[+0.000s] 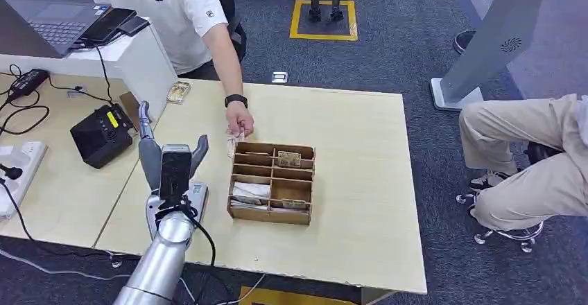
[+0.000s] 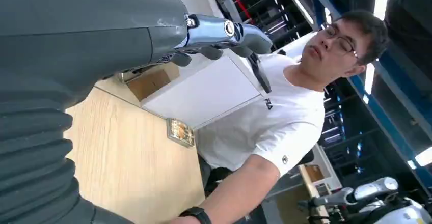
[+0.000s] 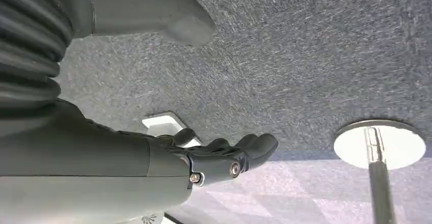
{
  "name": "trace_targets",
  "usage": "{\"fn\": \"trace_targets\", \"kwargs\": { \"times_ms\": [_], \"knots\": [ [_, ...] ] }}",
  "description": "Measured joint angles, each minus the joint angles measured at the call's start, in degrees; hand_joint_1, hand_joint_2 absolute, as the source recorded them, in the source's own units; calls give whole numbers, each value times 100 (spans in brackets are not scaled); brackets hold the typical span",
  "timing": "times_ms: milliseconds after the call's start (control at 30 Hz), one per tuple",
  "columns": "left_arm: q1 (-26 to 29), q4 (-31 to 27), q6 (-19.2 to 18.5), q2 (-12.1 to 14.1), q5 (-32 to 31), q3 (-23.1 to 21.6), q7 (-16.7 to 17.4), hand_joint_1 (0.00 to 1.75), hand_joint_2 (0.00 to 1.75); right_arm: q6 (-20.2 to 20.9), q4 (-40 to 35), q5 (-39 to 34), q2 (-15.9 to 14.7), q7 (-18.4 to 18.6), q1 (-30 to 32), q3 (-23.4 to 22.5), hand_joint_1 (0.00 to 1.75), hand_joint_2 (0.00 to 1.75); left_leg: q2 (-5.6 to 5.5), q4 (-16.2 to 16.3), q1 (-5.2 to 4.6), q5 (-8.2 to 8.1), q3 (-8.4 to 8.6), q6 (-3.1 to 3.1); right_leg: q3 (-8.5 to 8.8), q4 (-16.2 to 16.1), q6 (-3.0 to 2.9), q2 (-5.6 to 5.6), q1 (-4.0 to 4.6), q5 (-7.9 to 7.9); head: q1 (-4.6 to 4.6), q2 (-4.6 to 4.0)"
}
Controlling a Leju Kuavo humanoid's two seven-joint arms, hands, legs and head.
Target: Pass the card to the sensor for recognition and then transmit it.
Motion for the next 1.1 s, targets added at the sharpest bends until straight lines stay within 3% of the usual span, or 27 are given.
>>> {"fn": "trace_targets", "kwargs": {
  "times_ms": [333,500,900,1100],
  "knots": [
    [836,-989,13,-105,238,-162,-494,0,175,0,0,-238,0,35,2,0,0,175,0,0,0,-1,-1,1,-1,0,0,0,0,0,0,0],
    [1246,-1439,-29,-85,343,-461,-968,0,175,0,0,-330,0,-72,4,0,0,175,0,0,0,-2,-2,2,-2,-1,0,0,0,-1,2,0],
    [1633,-2171,-1061,378,405,-1436,-1379,0,175,0,15,-216,0,-278,4,0,0,175,1,-1,0,-2,-3,1,-2,-1,-1,0,0,-1,0,0],
    [1627,-2226,-1312,533,205,-1747,-1390,0,175,0,42,-194,-2,-306,4,0,0,175,1,0,0,-2,-2,1,-3,-1,-1,0,0,-1,0,0]
  ]
}}
